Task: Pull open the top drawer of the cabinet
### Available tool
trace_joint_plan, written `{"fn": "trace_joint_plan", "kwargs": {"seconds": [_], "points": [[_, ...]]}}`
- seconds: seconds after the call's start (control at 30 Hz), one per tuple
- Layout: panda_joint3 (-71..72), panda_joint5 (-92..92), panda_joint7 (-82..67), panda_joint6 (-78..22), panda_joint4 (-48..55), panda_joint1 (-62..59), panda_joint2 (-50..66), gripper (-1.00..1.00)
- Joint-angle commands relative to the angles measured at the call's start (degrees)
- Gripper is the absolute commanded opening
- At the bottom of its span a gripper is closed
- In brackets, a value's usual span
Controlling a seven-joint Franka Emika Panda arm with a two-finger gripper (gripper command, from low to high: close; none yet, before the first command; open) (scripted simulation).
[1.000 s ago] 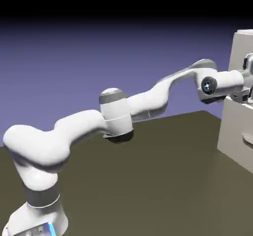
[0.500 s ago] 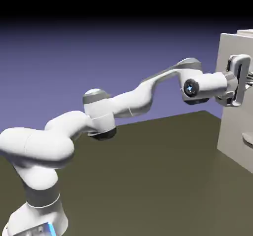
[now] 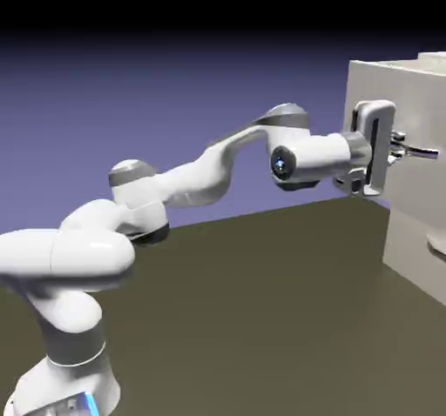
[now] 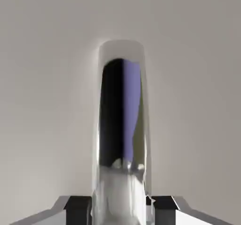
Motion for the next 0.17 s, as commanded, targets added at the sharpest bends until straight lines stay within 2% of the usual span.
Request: {"fn": "trace_joint_plan", "kwargs": {"seconds": [0.0, 0.03, 0.07, 0.13], "points": [[-0.04, -0.45, -0.04, -0.83, -2.08, 1.30, -0.23, -1.00], [-0.05, -0.48, -0.06, -0.94, -2.36, 1.48, -0.26, -1.00], [-0.05, -0.48, -0.06, -0.94, -2.36, 1.48, -0.26, 1.00], [-0.13, -0.84, -0.33, -1.66, -4.43, 2.87, -0.32, 1.00]]}}
